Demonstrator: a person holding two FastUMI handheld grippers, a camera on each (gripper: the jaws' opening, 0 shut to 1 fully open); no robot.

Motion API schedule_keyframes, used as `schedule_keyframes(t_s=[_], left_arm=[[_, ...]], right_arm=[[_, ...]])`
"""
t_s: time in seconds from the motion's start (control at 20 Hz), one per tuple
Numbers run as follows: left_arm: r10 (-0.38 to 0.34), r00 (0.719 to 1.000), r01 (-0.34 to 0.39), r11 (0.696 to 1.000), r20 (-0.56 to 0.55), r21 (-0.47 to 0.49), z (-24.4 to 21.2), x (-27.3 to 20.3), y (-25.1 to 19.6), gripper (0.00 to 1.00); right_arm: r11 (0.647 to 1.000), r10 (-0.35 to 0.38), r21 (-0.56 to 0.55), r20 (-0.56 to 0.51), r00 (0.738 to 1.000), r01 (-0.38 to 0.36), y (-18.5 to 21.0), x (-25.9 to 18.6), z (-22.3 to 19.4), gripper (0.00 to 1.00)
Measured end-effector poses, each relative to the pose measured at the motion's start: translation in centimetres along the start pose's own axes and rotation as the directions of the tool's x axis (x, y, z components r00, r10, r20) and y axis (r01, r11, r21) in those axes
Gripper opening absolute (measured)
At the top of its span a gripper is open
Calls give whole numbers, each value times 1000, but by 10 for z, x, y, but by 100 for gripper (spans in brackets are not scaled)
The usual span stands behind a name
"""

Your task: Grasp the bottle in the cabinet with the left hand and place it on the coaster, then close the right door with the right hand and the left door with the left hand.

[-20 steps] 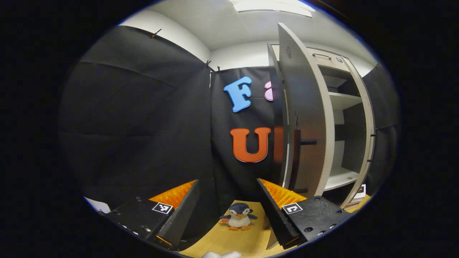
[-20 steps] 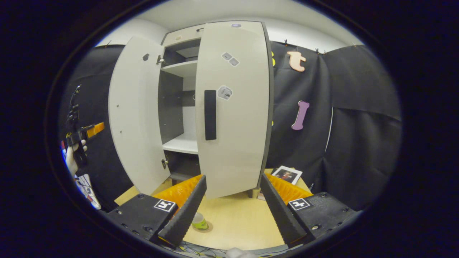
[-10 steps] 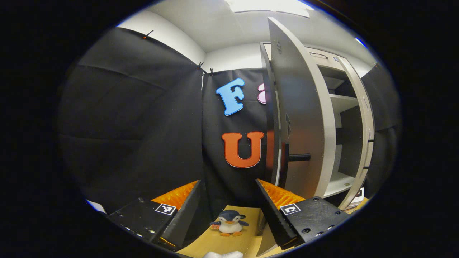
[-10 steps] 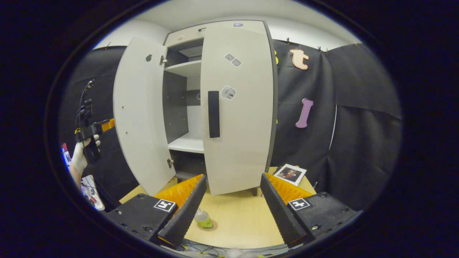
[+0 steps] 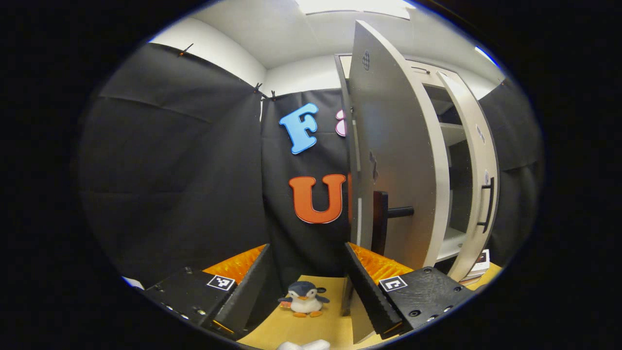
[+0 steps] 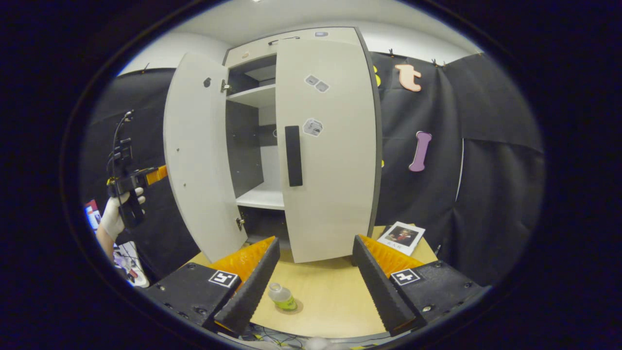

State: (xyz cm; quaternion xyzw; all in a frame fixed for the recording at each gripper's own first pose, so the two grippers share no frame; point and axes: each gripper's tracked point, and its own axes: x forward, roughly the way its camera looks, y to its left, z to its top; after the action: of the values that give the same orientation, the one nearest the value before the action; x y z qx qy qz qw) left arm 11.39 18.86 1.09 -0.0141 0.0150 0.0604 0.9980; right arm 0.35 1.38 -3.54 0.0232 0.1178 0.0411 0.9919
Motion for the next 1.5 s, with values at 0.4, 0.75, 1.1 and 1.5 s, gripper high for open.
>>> schedule_keyframes(t_s=[0.4, 0.75, 1.1, 1.5], left_arm=[[-127, 992, 127, 991, -6, -30, -1, -1, -68, 91], [-145, 989, 143, 988, -27, -50, -8, -1, -92, 99], [-180, 983, 178, 983, -45, -50, -11, -16, -105, 95], [-192, 980, 189, 981, -52, -53, -8, -49, -109, 99]], right_arm=[[999, -16, 27, -9, 1000, 17, -17, 0, -4, 99], [999, -29, 24, 27, 999, 29, -16, -1, 9, 99], [999, -37, 33, 47, 998, 35, -12, -1, 15, 99], [998, -65, 32, 101, 993, 62, -7, -1, 30, 99]])
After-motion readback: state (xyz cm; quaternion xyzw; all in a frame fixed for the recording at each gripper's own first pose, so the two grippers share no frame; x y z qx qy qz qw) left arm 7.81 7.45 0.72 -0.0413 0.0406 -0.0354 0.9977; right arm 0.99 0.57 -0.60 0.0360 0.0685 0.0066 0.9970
